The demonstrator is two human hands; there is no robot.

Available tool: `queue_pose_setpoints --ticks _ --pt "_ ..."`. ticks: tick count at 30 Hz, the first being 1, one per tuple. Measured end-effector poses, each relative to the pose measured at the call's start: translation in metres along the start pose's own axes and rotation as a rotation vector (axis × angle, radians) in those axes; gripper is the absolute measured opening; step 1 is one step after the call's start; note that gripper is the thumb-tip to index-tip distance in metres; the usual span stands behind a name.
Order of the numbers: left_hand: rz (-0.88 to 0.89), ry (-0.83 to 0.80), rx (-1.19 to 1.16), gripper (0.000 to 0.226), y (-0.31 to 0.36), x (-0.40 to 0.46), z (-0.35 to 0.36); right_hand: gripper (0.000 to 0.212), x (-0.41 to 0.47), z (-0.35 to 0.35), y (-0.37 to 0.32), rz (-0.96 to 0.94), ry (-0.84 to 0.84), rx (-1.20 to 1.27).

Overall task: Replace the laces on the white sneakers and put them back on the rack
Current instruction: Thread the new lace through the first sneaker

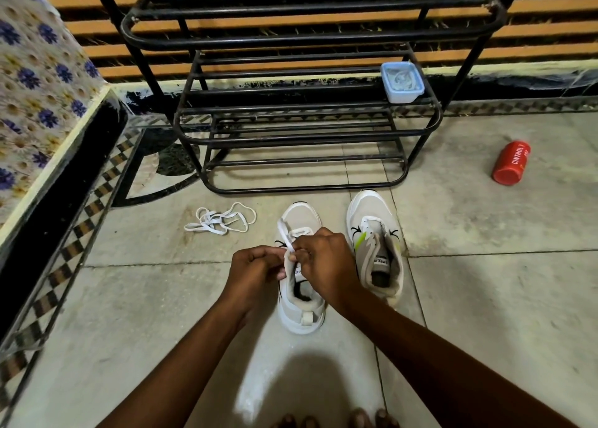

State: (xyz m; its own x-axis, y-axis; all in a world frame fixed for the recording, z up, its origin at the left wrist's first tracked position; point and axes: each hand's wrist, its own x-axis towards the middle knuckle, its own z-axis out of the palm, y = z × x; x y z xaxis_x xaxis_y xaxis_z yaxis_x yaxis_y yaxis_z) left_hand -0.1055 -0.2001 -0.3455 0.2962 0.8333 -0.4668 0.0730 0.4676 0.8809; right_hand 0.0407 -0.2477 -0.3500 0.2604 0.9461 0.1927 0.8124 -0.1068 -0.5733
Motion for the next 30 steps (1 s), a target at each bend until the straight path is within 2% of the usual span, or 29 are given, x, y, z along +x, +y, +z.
queue_pose_setpoints --ticks 4,6,17,23,30 --pt "-0.005 0.008 -0.059 0.014 -0.006 0.002 0.000 0.006 0.000 0.005 0.001 0.139 -0.016 0.092" --pt "0.009 0.017 -0.053 0.014 -0.009 0.005 -0.002 0.010 0.000 0.007 0.001 0.175 -0.025 0.141" --pt "0.081 0.058 0.158 0.012 -0.016 0.018 0.000 0.015 -0.003 0.004 0.011 0.126 -0.008 0.184" --pt "0.155 0.078 0.254 0.023 -0.018 0.016 -0.004 0.019 -0.001 0.007 0.007 0.134 -0.004 0.196" --pt "0.126 0.099 0.251 0.018 -0.020 0.019 -0.001 0.031 -0.013 0.013 0.007 0.029 0.142 0.144"
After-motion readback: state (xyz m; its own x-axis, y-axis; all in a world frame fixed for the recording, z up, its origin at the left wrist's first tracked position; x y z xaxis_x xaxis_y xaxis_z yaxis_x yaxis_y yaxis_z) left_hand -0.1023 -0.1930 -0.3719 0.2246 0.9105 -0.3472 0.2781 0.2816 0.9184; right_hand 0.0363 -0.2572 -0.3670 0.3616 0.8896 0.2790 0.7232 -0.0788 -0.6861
